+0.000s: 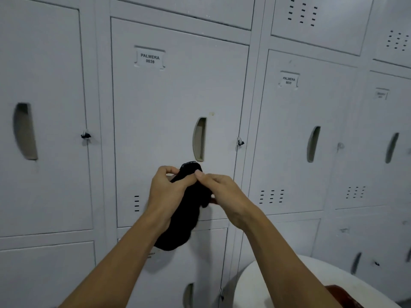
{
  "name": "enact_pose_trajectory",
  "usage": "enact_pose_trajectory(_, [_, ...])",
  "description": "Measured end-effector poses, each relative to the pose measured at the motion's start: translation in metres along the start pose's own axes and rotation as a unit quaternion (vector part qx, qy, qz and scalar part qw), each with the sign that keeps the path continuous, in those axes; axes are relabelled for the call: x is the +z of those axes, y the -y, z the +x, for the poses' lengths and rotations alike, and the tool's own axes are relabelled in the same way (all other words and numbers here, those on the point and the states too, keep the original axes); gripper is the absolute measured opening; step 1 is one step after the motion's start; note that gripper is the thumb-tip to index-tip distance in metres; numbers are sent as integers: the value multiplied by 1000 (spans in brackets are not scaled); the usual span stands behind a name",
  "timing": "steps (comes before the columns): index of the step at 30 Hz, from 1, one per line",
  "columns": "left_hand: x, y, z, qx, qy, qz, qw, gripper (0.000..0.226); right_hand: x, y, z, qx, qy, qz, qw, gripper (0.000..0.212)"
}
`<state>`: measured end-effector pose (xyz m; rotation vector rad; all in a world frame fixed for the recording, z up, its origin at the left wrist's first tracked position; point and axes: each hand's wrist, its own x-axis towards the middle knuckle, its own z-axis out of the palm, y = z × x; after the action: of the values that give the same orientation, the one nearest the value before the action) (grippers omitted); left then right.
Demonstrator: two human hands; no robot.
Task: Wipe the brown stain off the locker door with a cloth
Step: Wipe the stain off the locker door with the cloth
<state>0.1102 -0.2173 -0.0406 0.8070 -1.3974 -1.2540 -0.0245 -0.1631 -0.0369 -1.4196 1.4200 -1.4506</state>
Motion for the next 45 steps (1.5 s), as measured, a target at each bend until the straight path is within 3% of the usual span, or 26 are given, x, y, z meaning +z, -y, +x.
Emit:
enact_pose_trajectory(6, [9, 12, -12, -126, 143, -49, 981, 46, -4, -5, 2, -47, -99, 123, 986, 29])
enact_pose_trajectory(9, [14, 12, -7, -82, 159, 7, 984, 39, -3, -13, -1, -33, -119, 239, 963, 34])
enact_pose_trajectory(11, [12, 8, 1, -10, 129, 104, 986, 36, -4, -19, 1, -43, -141, 236, 961, 33])
enact_pose_trajectory(14, [1, -2, 15, 122, 20, 300, 946, 32, -1, -21, 8, -69, -219, 150, 962, 28])
enact_pose_trajectory(16, [-10, -10, 24, 199, -57, 389, 898, 31, -1, -17, 15, -109, -284, 1, 952, 27])
enact_pose_trajectory(20, [-35, -27, 50, 312, -159, 488, 800, 45, 5, -2, 26, -227, -324, -301, 868, 22])
enact_pose_trajectory(21, [-39, -31, 58, 322, -169, 512, 778, 54, 7, 1, 31, -243, -312, -338, 854, 20])
enact_pose_trajectory(24, [-47, -35, 75, 328, -157, 576, 732, 80, 16, 8, 45, -202, -270, -306, 890, 15])
enact_pose_trajectory(25, [-48, -33, 78, 326, -154, 591, 722, 85, 17, 6, 51, -201, -262, -329, 885, 17])
enact_pose_trajectory(29, [-47, -28, 82, 320, -159, 599, 717, 89, 17, 4, 60, -275, -278, -534, 750, 12])
enact_pose_trajectory(30, [-47, -28, 83, 319, -159, 598, 718, 89, 17, 7, 60, -260, -274, -565, 733, 14])
enact_pose_trajectory(33, [-46, -29, 82, 318, -152, 594, 724, 89, 22, 31, 57, -129, -233, -616, 742, 25])
enact_pose_trajectory(36, [-43, -32, 81, 317, -145, 586, 731, 89, 28, 62, 60, -26, -188, -645, 740, 21])
enact_pose_trajectory(38, [-42, -35, 80, 310, -146, 585, 735, 89, 32, 75, 65, -7, -174, -649, 740, 11])
enact_pose_trajectory(41, [-43, -34, 80, 303, -151, 585, 737, 89, 35, 83, 72, 4, -145, -647, 748, 19])
enact_pose_trajectory(45, [-45, -29, 80, 302, -152, 582, 740, 88, 36, 85, 75, 11, -134, -631, 764, 13])
